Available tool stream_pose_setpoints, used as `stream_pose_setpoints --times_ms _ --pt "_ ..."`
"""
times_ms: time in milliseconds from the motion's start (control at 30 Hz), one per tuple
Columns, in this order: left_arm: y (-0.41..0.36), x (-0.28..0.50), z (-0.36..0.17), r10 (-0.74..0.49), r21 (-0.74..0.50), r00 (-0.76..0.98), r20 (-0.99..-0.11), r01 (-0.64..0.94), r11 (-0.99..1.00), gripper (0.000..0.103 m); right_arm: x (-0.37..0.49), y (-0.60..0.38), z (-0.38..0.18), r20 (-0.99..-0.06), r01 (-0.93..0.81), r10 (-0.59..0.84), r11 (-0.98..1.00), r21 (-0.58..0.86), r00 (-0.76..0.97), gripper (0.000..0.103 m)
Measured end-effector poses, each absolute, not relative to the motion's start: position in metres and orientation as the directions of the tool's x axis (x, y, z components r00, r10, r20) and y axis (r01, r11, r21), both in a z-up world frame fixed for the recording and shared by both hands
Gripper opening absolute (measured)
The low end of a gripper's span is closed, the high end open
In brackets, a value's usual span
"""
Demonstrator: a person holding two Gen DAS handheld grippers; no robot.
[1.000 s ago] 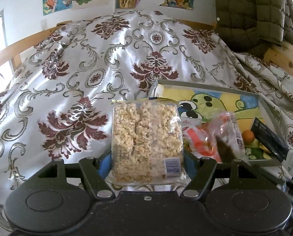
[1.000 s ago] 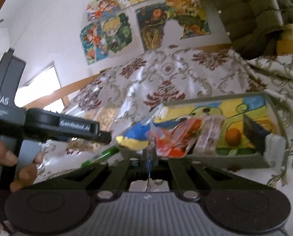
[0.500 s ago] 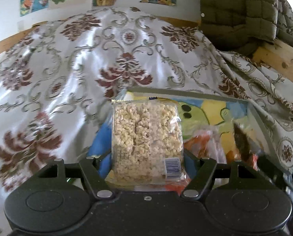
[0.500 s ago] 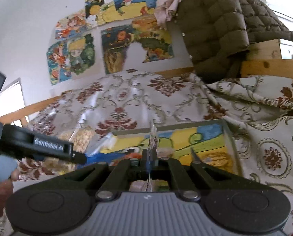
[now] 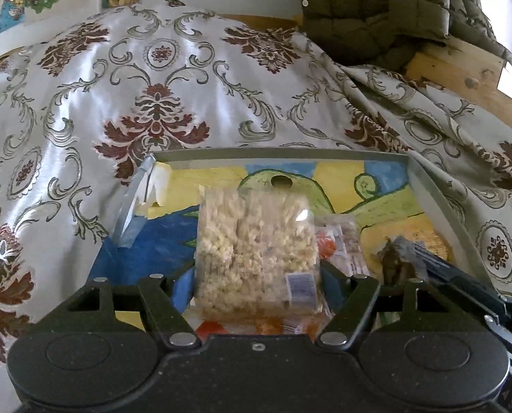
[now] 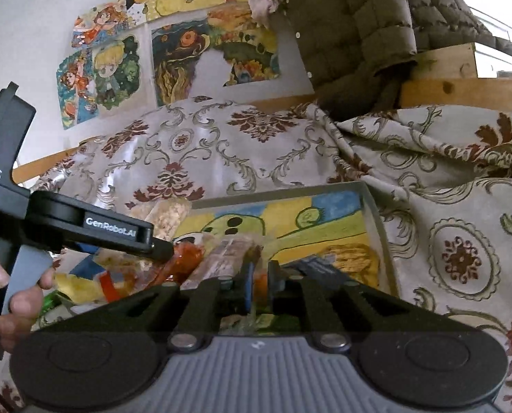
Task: Organize snacks
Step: 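Lower the rice-crispy bar into the tray with the left tool while the right tool drops the brown snack there, then lift both open tools away from the tray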
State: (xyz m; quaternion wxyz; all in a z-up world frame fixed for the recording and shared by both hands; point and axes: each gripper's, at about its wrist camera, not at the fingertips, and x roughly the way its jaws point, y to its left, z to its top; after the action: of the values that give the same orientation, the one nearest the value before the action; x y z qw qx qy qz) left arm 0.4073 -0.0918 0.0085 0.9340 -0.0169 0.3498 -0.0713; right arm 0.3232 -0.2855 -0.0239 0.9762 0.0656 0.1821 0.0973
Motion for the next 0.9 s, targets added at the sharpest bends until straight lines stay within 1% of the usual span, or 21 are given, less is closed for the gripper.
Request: stream_pose_setpoints --times_ms 33,100,167,267,333,367,400,433,467,533,600,733,900 --pt "-0.091 0.407 0.009 -0.145 -0.083 0.744 -0.652 0.12 0.989 0.077 0.322 -0.286 -0.024 -0.341 -0.161 0.208 0.974 0.161 0.917 0.031" --pt "-0.088 0.404 0.01 -0.143 -0.09 0.744 -0.653 0.112 0.99 0.082 0.321 -0.286 -0.024 -0.336 -0.159 0.206 0.974 0.163 0.919 0.04" --pt "-0.086 0.399 0.013 -0.136 -0.093 0.744 -0.655 0.099 0.991 0.085 0.319 -0.283 -0.022 -0.33 -0.167 0.21 0.974 0.154 0.92 0.042" --pt "-0.082 0.387 0.02 -0.125 -0.09 0.751 -0.648 0.088 0.992 0.09 0.314 -0.28 -0.019 -0.312 -0.178 0.214 0.974 0.139 0.926 0.051" --pt "-0.078 0.375 0.026 -0.118 -0.088 0.759 -0.64 0.08 0.993 0.092 0.309 -0.278 -0.015 -0.298 -0.183 0.216 0.974 0.136 0.93 0.06" --pt "-0.076 0.369 0.029 -0.11 -0.085 0.761 -0.64 0.072 0.994 0.095 0.306 -0.277 -0.012 -0.285 -0.187 0.218 0.973 0.134 0.933 0.062" --pt "-0.073 0.362 0.033 -0.097 -0.082 0.765 -0.637 0.057 0.995 0.096 0.303 -0.277 -0.009 -0.274 -0.188 0.218 0.973 0.132 0.937 0.067" --pt "-0.071 0.355 0.037 -0.086 -0.082 0.77 -0.632 0.044 0.996 0.097 0.298 -0.276 -0.006 -0.258 -0.186 0.215 0.974 0.131 0.942 0.072" --pt "-0.068 0.348 0.041 -0.078 -0.085 0.775 -0.628 0.032 0.996 0.097 0.294 -0.276 -0.002 -0.243 -0.185 0.213 0.974 0.132 0.946 0.074" --pt "-0.063 0.332 0.051 -0.062 -0.093 0.783 -0.619 0.005 0.996 0.098 0.285 -0.276 0.008 -0.213 -0.185 0.211 0.973 0.135 0.954 0.085" --pt "-0.059 0.315 0.061 -0.036 -0.09 0.794 -0.607 -0.023 0.996 0.101 0.273 -0.278 0.019 -0.18 -0.191 0.215 0.971 0.141 0.96 0.092" --pt "-0.052 0.28 0.082 0.0 -0.082 0.817 -0.577 -0.059 0.995 0.102 0.239 -0.283 0.041 -0.112 -0.192 0.209 0.97 0.147 0.971 0.101" --pt "-0.043 0.236 0.105 0.02 -0.088 0.832 -0.554 -0.082 0.993 0.102 0.208 -0.288 0.06 -0.076 -0.169 0.185 0.969 0.181 0.98 0.103"
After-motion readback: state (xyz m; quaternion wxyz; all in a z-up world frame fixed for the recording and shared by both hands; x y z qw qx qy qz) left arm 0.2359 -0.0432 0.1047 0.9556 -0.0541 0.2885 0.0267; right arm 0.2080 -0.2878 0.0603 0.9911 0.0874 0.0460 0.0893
